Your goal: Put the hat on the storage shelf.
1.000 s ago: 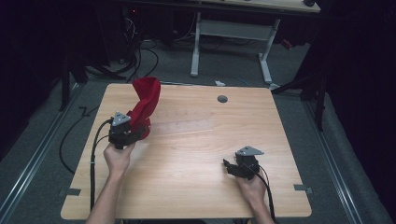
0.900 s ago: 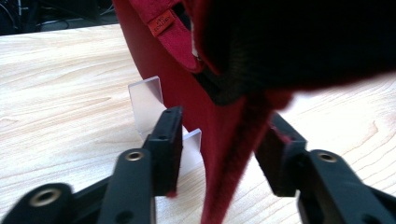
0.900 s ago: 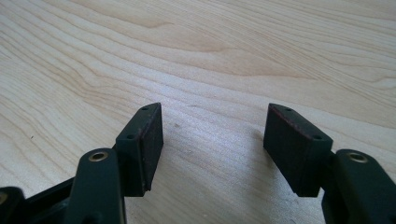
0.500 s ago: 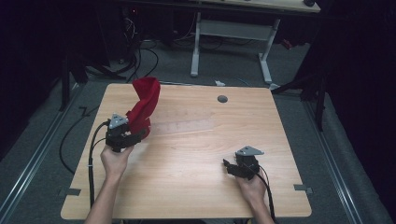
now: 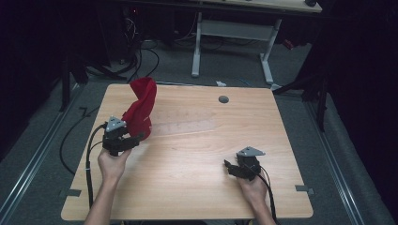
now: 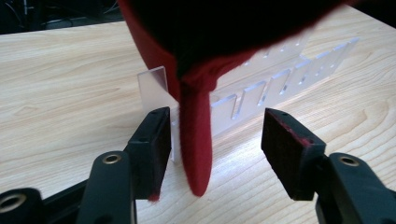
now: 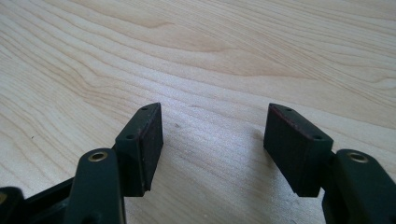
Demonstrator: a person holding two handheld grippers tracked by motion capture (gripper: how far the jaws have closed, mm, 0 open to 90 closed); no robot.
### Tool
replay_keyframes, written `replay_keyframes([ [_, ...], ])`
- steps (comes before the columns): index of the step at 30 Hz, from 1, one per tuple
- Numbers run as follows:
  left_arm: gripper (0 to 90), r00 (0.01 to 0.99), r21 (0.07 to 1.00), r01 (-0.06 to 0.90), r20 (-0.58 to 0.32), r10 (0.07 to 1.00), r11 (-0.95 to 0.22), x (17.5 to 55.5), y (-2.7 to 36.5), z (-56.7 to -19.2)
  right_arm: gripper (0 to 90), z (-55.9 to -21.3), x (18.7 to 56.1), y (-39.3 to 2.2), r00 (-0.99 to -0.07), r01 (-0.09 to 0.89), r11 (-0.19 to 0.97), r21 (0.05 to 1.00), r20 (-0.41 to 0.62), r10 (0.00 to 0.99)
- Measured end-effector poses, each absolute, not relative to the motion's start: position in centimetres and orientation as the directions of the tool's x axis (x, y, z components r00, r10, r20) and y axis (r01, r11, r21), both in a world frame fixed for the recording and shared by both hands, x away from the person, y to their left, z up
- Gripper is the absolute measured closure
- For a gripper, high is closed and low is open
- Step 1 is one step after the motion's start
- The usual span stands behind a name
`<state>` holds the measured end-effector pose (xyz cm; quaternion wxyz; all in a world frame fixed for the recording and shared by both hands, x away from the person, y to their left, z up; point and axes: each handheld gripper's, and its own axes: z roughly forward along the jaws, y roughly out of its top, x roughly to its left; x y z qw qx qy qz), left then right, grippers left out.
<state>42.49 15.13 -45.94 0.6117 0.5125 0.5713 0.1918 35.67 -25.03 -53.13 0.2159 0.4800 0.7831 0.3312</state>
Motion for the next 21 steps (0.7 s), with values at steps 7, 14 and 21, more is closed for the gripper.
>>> replay_keyframes([
  [7,42.8,0.267,0.843,0.338,-0.512,0.816,0.418,41.9,15.8,-45.3,37.8,-53.1,35.7,-25.0,-0.446,0.609,0.319,0.726,-0.020,0.895],
  [14,43.3,0.266,0.844,0.322,-0.514,0.815,0.428,41.0,16.3,-44.6,37.7,-53.1,35.7,-25.0,-0.446,0.609,0.319,0.726,-0.019,0.895],
  [21,42.6,0.267,0.847,0.318,-0.511,0.817,0.426,40.0,16.5,-44.3,37.8,-53.1,35.7,-25.0,-0.445,0.609,0.319,0.726,-0.020,0.895],
])
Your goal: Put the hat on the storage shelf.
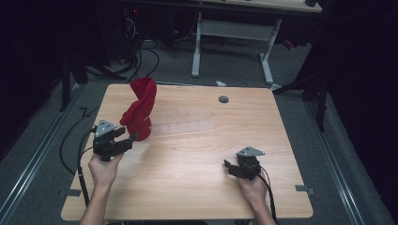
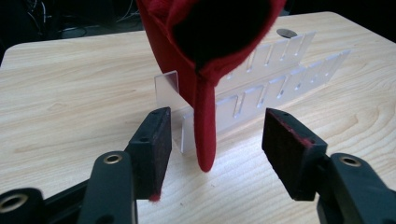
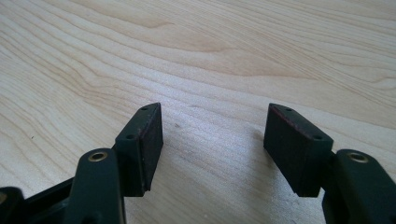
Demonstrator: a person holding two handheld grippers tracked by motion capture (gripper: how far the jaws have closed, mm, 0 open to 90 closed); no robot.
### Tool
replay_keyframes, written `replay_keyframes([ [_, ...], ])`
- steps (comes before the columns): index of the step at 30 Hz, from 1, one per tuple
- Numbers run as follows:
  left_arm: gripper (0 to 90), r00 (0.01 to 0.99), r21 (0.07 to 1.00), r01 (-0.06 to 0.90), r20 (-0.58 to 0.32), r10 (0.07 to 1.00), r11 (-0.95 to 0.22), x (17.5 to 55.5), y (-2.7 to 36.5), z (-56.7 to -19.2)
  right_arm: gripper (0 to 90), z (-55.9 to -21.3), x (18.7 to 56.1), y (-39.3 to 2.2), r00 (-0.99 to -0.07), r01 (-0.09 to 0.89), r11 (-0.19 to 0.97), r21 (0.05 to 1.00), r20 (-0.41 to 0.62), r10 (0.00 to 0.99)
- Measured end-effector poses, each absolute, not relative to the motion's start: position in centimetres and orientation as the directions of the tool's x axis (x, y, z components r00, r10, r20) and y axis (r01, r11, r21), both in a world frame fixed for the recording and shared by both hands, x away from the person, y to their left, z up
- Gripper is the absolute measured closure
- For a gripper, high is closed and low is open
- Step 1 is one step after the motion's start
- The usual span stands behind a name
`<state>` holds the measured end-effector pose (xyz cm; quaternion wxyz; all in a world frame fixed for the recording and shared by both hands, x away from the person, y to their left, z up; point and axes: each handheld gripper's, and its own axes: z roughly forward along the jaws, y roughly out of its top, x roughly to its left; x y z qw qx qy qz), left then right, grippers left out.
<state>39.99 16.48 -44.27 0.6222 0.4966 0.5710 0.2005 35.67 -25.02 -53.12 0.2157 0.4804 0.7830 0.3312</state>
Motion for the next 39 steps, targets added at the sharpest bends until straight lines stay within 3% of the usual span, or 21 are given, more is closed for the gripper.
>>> replay_keyframes([
  [39,39.3,0.347,0.853,0.341,-0.506,0.790,0.396,34.9,15.0,-44.9,37.4,-53.1,35.7,-24.9,-0.451,0.608,0.322,0.726,-0.019,0.892],
])
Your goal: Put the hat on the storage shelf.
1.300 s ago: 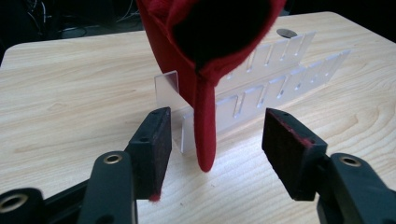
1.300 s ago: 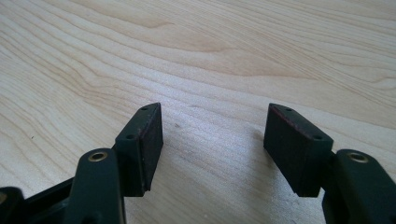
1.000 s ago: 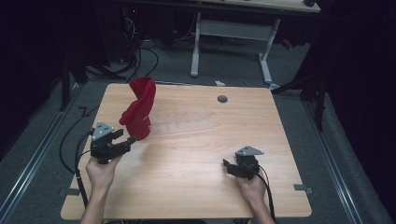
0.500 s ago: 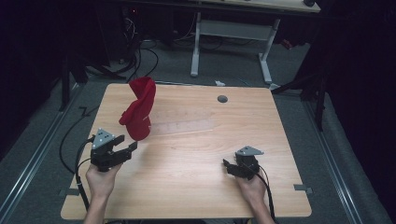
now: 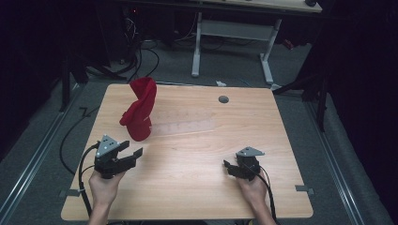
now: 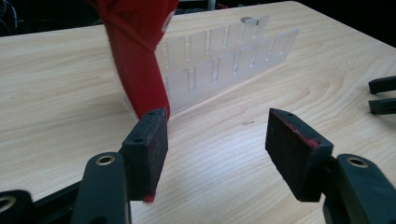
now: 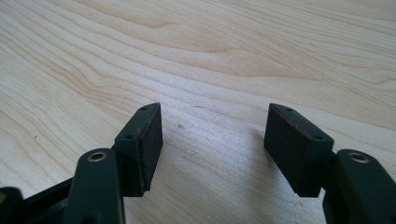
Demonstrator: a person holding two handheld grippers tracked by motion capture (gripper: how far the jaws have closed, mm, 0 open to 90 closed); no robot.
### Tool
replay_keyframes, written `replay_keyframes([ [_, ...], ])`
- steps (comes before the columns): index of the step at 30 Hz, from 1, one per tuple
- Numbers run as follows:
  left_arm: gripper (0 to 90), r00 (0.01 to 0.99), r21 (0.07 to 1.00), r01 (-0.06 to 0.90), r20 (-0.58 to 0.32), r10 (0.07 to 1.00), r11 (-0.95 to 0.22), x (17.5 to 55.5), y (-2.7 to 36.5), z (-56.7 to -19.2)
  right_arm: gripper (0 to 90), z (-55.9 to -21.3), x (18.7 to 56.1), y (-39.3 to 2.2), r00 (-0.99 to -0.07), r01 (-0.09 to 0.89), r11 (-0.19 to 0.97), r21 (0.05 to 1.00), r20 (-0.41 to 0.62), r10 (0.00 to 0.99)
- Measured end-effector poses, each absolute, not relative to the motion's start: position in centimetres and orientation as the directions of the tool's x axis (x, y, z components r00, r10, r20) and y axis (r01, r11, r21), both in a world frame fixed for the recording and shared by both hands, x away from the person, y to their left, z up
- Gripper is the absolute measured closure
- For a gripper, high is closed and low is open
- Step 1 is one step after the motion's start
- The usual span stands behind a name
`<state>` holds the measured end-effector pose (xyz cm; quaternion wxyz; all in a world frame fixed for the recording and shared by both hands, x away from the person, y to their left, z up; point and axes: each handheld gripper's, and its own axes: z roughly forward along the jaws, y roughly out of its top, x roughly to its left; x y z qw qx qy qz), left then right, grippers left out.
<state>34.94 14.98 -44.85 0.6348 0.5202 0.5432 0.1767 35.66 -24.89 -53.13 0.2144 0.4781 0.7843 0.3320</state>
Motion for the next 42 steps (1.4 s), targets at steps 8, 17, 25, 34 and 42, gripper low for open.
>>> replay_keyframes([
  [8,39.1,0.369,0.850,0.356,-0.510,0.777,0.389,34.4,14.2,-45.0,37.4,-53.1,35.7,-24.9,-0.452,0.607,0.323,0.726,-0.019,0.892],
  [17,38.8,0.391,0.848,0.375,-0.512,0.765,0.376,34.1,13.2,-45.3,37.4,-53.1,35.7,-24.9,-0.452,0.607,0.323,0.726,-0.019,0.892],
  [25,38.7,0.412,0.843,0.406,-0.513,0.753,0.352,34.1,12.1,-45.7,37.4,-53.1,35.7,-24.9,-0.452,0.607,0.324,0.726,-0.019,0.892],
  [34,38.7,0.433,0.846,0.432,-0.498,0.751,0.312,34.2,10.6,-46.1,37.4,-53.1,35.7,-24.9,-0.452,0.607,0.323,0.726,-0.019,0.892],
  [42,38.8,0.432,0.844,0.436,-0.500,0.751,0.312,34.5,10.2,-46.4,37.4,-53.1,35.7,-24.9,-0.452,0.607,0.323,0.726,-0.019,0.892],
])
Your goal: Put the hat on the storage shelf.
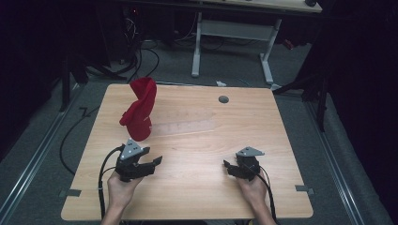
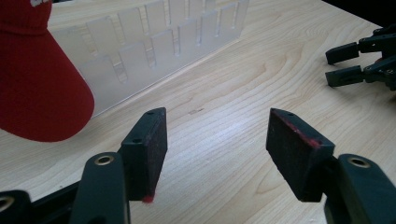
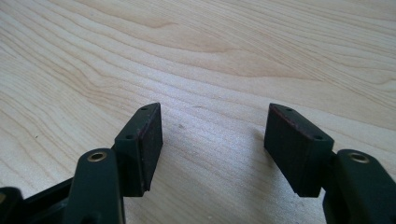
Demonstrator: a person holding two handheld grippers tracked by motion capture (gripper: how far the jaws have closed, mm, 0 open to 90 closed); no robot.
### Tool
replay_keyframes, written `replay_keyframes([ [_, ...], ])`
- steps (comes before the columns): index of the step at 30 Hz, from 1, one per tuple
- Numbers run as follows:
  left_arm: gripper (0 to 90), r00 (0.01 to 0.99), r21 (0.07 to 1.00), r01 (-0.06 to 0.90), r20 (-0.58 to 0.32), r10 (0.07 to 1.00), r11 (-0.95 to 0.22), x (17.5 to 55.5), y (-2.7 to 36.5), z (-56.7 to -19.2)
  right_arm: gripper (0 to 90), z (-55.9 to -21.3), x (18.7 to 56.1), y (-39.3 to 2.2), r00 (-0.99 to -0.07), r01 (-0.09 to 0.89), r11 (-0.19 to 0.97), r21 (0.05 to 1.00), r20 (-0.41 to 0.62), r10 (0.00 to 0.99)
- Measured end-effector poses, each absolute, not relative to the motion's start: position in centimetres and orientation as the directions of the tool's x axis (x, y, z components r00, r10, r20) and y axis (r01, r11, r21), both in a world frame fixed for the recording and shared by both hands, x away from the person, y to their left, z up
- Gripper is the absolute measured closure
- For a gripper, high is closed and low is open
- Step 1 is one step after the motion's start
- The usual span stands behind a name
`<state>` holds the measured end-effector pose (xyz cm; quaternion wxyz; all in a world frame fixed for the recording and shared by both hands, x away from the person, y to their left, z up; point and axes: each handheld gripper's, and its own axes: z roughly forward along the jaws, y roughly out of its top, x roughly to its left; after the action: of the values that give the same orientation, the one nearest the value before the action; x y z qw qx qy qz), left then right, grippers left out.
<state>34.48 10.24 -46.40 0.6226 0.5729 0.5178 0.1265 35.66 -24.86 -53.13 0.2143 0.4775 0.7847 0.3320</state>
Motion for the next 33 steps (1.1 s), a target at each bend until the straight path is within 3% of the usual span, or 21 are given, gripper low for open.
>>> replay_keyframes([
  [33,38.5,0.430,0.838,0.480,-0.481,0.764,0.258,35.8,8.0,-48.6,37.4,-53.1,35.7,-24.8,-0.451,0.608,0.323,0.726,-0.019,0.892],
])
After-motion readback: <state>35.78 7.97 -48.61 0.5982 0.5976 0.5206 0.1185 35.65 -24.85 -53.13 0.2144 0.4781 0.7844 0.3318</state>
